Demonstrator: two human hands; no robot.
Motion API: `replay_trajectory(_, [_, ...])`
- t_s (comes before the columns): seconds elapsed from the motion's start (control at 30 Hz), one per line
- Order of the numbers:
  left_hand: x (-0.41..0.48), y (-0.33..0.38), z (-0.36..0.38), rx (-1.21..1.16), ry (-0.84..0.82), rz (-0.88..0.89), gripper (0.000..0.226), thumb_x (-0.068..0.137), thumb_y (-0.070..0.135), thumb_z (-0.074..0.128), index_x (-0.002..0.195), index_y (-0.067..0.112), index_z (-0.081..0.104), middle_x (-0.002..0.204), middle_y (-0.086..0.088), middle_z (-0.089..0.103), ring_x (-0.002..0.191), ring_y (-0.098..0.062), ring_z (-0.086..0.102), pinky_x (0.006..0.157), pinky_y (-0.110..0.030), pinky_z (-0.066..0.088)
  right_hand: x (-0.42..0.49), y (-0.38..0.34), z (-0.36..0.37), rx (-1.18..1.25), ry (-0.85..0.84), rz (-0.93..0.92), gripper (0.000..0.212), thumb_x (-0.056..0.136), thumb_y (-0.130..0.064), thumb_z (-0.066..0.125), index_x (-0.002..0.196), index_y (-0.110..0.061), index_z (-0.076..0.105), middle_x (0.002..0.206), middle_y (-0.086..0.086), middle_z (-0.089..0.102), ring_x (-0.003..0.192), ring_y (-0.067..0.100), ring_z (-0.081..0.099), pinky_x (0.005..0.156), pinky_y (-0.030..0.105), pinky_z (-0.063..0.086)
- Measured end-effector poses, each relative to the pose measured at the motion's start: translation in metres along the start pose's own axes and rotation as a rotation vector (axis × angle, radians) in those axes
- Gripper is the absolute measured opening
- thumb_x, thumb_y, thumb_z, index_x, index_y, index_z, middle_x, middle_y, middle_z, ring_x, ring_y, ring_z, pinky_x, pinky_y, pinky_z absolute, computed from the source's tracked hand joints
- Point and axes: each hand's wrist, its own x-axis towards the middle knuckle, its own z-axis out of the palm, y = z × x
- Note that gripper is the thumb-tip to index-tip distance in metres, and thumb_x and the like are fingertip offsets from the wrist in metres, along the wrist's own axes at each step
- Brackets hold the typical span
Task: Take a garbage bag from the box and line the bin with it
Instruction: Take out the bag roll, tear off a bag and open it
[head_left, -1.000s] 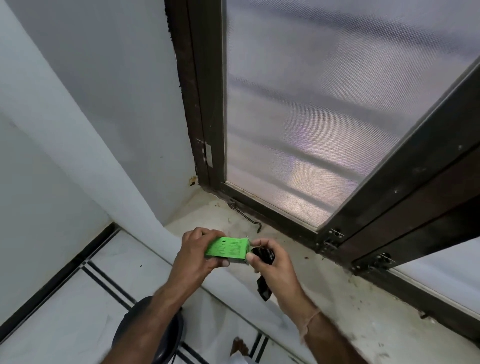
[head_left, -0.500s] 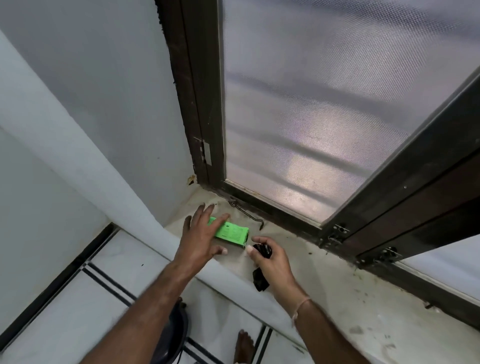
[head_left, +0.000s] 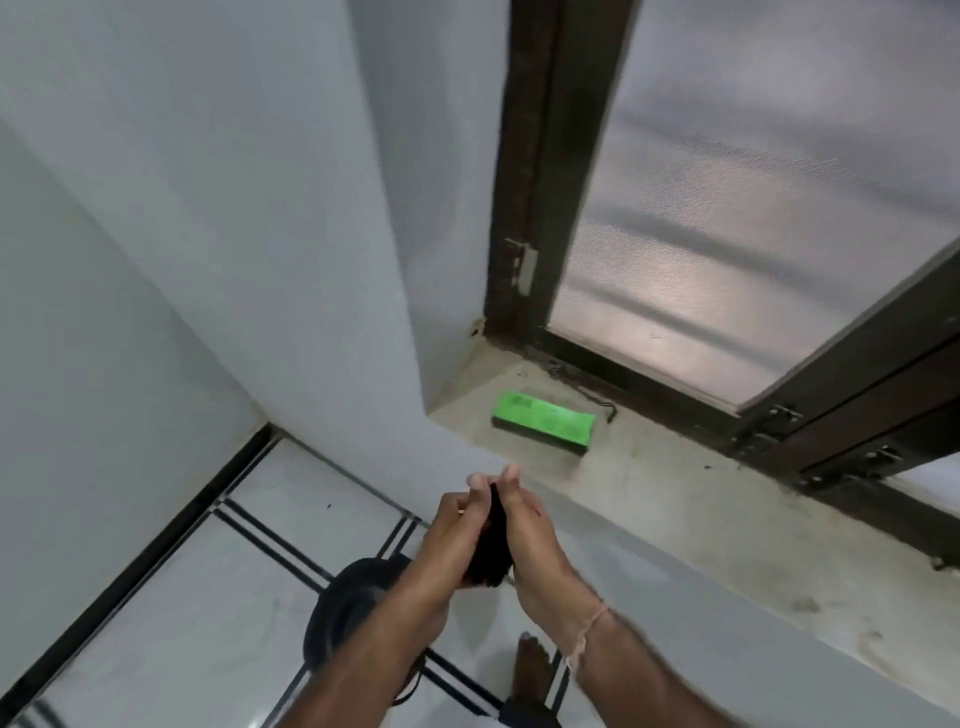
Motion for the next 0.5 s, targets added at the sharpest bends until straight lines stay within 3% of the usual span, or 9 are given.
replay_trajectory(0.07, [-0.007, -0.012, -0.036, -0.026, 0.052, -0.006, 0.059, 0.095, 0.067, 0.054, 0.121, 0.015, 0.063, 0.107, -0.012, 0.077, 0.097, -0.025, 0.077, 0.079, -0.041, 0.064, -0.007, 0.021, 0.041, -0.001, -0.025, 0.016, 0.055, 0.108, -0.05, 0.042, 0.124, -0.003, 0.067, 0.117, 0.019, 0.072, 0.116, 0.038, 0.068, 0.1, 0.051, 0.055])
replay_trajectory(0.1, [-0.011, -0.019, -0.054, -0.052, 0.067, -0.004, 0.057, 0.094, 0.065, 0.058, 0.12, 0.015, 0.064, 0.108, -0.012, 0.078, 0.1, -0.026, 0.077, 0.086, -0.045, 0.064, -0.011, 0.032, 0.06, 0.017, -0.013, 0.021, 0.057, 0.108, -0.049, 0.042, 0.126, -0.001, 0.067, 0.119, 0.02, 0.071, 0.119, 0.037, 0.067, 0.104, 0.049, 0.054])
replay_trajectory(0.2, [-0.025, -0.043, -0.125, -0.145, 0.061, 0.007, 0.042, 0.096, 0.051, 0.067, 0.117, 0.015, 0.071, 0.107, -0.011, 0.082, 0.101, -0.024, 0.079, 0.092, -0.043, 0.064, -0.032, 0.067, 0.126, 0.17, 0.017, 0.046, 0.055, 0.105, -0.051, 0.048, 0.111, -0.006, 0.078, 0.105, 0.011, 0.08, 0.102, 0.021, 0.077, 0.084, 0.03, 0.061])
replay_trajectory(0.3, [-0.041, -0.062, -0.209, -0.24, 0.033, 0.017, 0.035, 0.098, 0.038, 0.069, 0.108, 0.005, 0.076, 0.102, -0.017, 0.083, 0.096, -0.027, 0.081, 0.086, -0.039, 0.064, -0.06, 0.102, 0.193, 0.248, 0.032, 0.018, 0.046, 0.104, -0.045, 0.056, 0.107, -0.005, 0.079, 0.101, 0.013, 0.082, 0.099, 0.023, 0.079, 0.086, 0.032, 0.061])
replay_trajectory(0.37, [-0.056, -0.066, -0.266, -0.311, 0.041, 0.036, 0.037, 0.099, 0.036, 0.068, 0.107, 0.0, 0.075, 0.102, -0.022, 0.082, 0.093, -0.032, 0.08, 0.08, -0.038, 0.065, -0.083, 0.121, 0.236, 0.187, 0.014, -0.053, 0.035, 0.102, -0.034, 0.063, 0.105, -0.002, 0.076, 0.1, 0.017, 0.08, 0.096, 0.025, 0.079, 0.082, 0.031, 0.061])
replay_trajectory(0.43, [-0.071, -0.064, -0.308, -0.353, 0.086, 0.048, 0.038, 0.101, 0.035, 0.065, 0.107, -0.001, 0.075, 0.101, -0.023, 0.081, 0.081, -0.025, 0.081, 0.064, -0.03, 0.064, -0.103, 0.132, 0.263, 0.05, -0.035, -0.103, 0.028, 0.1, -0.028, 0.069, 0.101, -0.001, 0.073, 0.095, 0.017, 0.08, 0.091, 0.028, 0.078, 0.075, 0.03, 0.06])
replay_trajectory(0.5, [-0.088, -0.062, -0.344, -0.366, 0.099, 0.033, 0.04, 0.102, 0.038, 0.063, 0.109, 0.0, 0.073, 0.101, -0.022, 0.081, 0.074, -0.02, 0.081, 0.057, -0.025, 0.061, -0.125, 0.138, 0.288, -0.083, -0.037, -0.121, 0.023, 0.098, -0.027, 0.071, 0.092, -0.005, 0.072, 0.082, 0.011, 0.078, 0.079, 0.027, 0.075, 0.067, 0.029, 0.058])
